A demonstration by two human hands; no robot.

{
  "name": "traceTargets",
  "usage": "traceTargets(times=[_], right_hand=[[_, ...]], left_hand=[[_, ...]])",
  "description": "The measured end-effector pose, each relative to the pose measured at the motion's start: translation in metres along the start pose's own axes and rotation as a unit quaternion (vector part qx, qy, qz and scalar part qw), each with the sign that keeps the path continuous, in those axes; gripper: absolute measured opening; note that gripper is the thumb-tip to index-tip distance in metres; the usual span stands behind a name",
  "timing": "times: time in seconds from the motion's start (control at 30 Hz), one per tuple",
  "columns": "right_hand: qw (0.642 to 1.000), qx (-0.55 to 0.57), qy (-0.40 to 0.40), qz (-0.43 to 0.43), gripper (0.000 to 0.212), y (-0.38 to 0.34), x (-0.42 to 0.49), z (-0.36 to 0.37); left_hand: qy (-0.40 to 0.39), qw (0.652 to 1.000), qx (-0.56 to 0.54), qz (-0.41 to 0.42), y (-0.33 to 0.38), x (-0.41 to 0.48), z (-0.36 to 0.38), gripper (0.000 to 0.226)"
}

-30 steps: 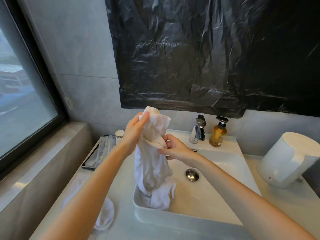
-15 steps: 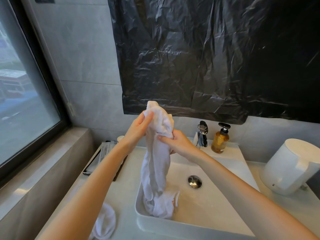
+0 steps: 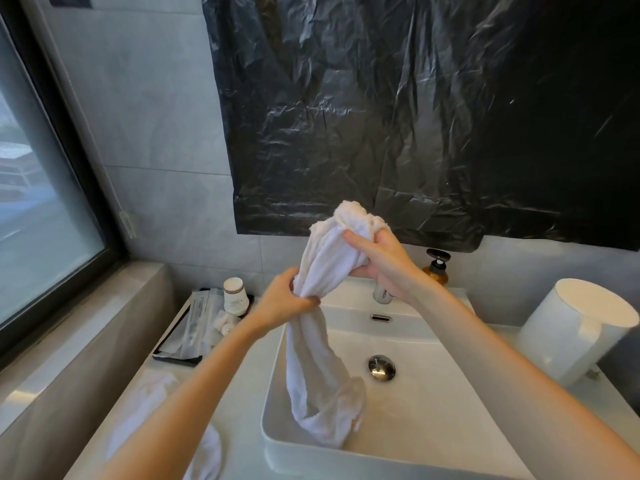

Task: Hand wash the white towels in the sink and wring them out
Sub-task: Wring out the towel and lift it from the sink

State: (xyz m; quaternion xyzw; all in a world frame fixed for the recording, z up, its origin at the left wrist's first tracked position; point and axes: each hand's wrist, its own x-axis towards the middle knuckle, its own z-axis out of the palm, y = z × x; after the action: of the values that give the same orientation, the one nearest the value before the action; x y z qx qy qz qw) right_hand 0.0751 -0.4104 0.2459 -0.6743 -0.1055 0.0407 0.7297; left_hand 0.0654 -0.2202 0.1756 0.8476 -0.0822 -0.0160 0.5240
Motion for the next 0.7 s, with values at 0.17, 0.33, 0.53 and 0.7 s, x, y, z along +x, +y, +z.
traceTargets(times=[0.17,0.33,0.53,0.7], right_hand=[[0.998,0.007,0.017,0.052,0.033,0.025,-0.007,-0.025],[0.989,-0.021,0.018,0.144,0.024,0.063,-0.015,-0.03],[0.909,-0.26,-0.108,0.306,0.063,0.075,-0.029,-0.034],[0.911,-0.402,-0.048,0.077,0.056,0.06,-0.024,-0.024]], left_hand=[[-0.044,0.983,0.178,0.007,-0.005,0.009,-0.018,0.033],[0.031,0.997,0.068,-0.017,0.006,0.009,-0.019,0.023],[0.06,0.998,0.002,-0.004,0.023,0.015,-0.021,0.029],[-0.008,0.999,0.036,0.0,0.025,0.015,-0.024,0.041]])
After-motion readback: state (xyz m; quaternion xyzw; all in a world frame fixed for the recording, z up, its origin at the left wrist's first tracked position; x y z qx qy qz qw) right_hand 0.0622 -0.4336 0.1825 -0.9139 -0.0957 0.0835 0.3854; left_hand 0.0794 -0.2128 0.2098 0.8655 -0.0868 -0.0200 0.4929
